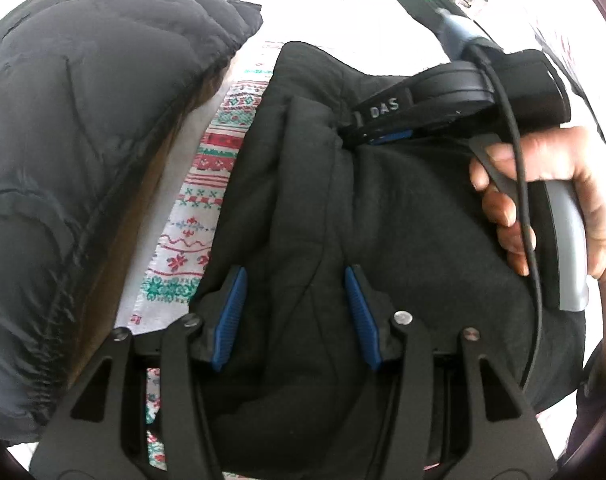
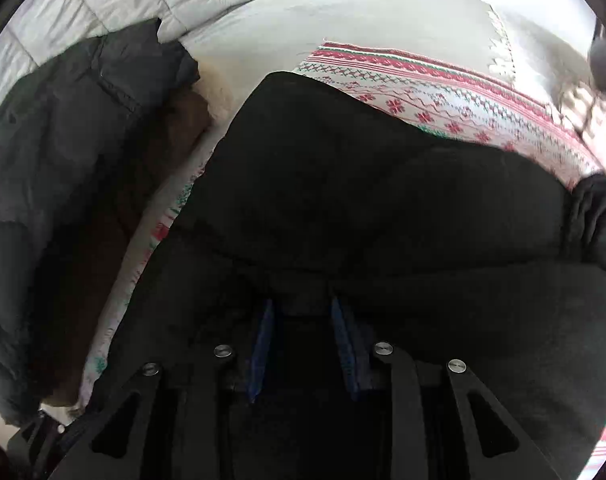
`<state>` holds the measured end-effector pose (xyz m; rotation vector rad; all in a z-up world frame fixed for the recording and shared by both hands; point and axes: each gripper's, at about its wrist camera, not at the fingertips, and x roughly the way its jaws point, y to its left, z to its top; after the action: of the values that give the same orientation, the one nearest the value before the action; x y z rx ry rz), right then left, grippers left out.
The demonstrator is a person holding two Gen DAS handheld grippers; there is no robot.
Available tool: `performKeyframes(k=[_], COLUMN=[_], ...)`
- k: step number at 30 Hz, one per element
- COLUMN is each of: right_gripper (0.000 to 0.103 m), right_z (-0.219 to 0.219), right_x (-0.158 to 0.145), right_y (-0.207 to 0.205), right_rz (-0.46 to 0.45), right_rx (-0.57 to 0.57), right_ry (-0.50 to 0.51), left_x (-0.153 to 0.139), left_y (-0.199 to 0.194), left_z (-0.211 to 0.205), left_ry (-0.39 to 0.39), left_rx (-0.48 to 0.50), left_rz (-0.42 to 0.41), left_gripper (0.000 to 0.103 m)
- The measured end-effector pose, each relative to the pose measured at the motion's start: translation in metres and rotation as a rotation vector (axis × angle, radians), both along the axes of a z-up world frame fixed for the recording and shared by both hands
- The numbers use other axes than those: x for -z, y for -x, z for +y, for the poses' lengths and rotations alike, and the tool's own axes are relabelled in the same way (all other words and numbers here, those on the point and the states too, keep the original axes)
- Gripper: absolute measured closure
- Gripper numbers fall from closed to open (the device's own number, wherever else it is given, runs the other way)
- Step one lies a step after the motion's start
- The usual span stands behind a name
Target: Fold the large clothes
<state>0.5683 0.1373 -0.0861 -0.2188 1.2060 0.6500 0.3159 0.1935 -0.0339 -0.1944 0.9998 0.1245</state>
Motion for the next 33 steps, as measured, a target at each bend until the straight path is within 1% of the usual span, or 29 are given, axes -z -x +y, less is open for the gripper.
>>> performKeyframes(k=[2,4,5,7,8,9,11,13,15,17,20,21,26,30,32,33], right_gripper=[0.072,0.071,0.069,0.059,0.05,0.048,0.048,0.048,0.048,0.048,0.048,0.048,0.048,0.048,0.048,0.048], right_z=[-0.006,-0.021,-0.034,-0.053,-0.067,-0.079,-0.1,-0.118,-0.127,-0.126,-0.111,-0.11,-0.111,-0.111,-0.112,-0.117], right_x=[-0.007,-0.02,-0.032,-0.048,-0.056,-0.059,-0.063,-0.063,-0.058,-0.05,-0.038,-0.035,-0.018,-0.022,-0.028,-0.037], right_y=[0.005,0.014,0.022,0.04,0.054,0.068,0.092,0.108,0.115,0.117,0.116,0.114,0.106,0.109,0.118,0.125], right_rz=[-0.019,-0.017,-0.028,-0.064,-0.087,-0.108,-0.138,-0.143,-0.151,-0.162,-0.19,-0.189,-0.163,-0.191,-0.204,-0.208], right_rx=[-0.005,0.023,0.051,0.067,0.069,0.067,0.061,0.06,0.06,0.046,0.032,0.038,0.062,0.057,0.059,0.072], right_ry=[-0.02,-0.033,-0.062,-0.102,-0.11,-0.092,-0.057,-0.059,-0.051,-0.017,0.049,0.057,0.032,0.042,0.032,0.016], left_x=[0.0,0.0,0.0,0.0,0.0,0.0,0.0,-0.001,-0.001,0.0,0.002,0.003,0.005,0.006,0.006,0.006], left_y=[0.001,0.002,0.002,0.002,0.002,0.002,0.001,0.002,0.001,0.001,0.002,0.002,0.0,-0.001,0.001,0.002], left_z=[-0.003,-0.003,-0.002,-0.003,-0.003,-0.003,-0.004,-0.004,-0.005,-0.005,-0.005,-0.005,-0.007,-0.006,-0.005,-0.004], left_ry=[-0.015,-0.018,-0.012,-0.004,-0.004,-0.006,-0.009,-0.01,-0.011,-0.016,-0.022,-0.023,-0.032,-0.033,-0.02,-0.017], left_rx=[0.005,0.005,0.002,0.001,0.001,0.002,0.002,0.0,-0.001,0.0,0.0,0.001,0.008,0.01,0.004,0.001], left_rz=[-0.001,-0.002,-0.002,-0.002,-0.003,-0.003,-0.002,-0.002,-0.002,-0.003,-0.006,-0.006,-0.002,-0.005,-0.008,-0.009], left_gripper=[0.049,0.049,0.049,0.049,0.049,0.048,0.048,0.048,0.048,0.048,0.048,0.048,0.048,0.047,0.047,0.047])
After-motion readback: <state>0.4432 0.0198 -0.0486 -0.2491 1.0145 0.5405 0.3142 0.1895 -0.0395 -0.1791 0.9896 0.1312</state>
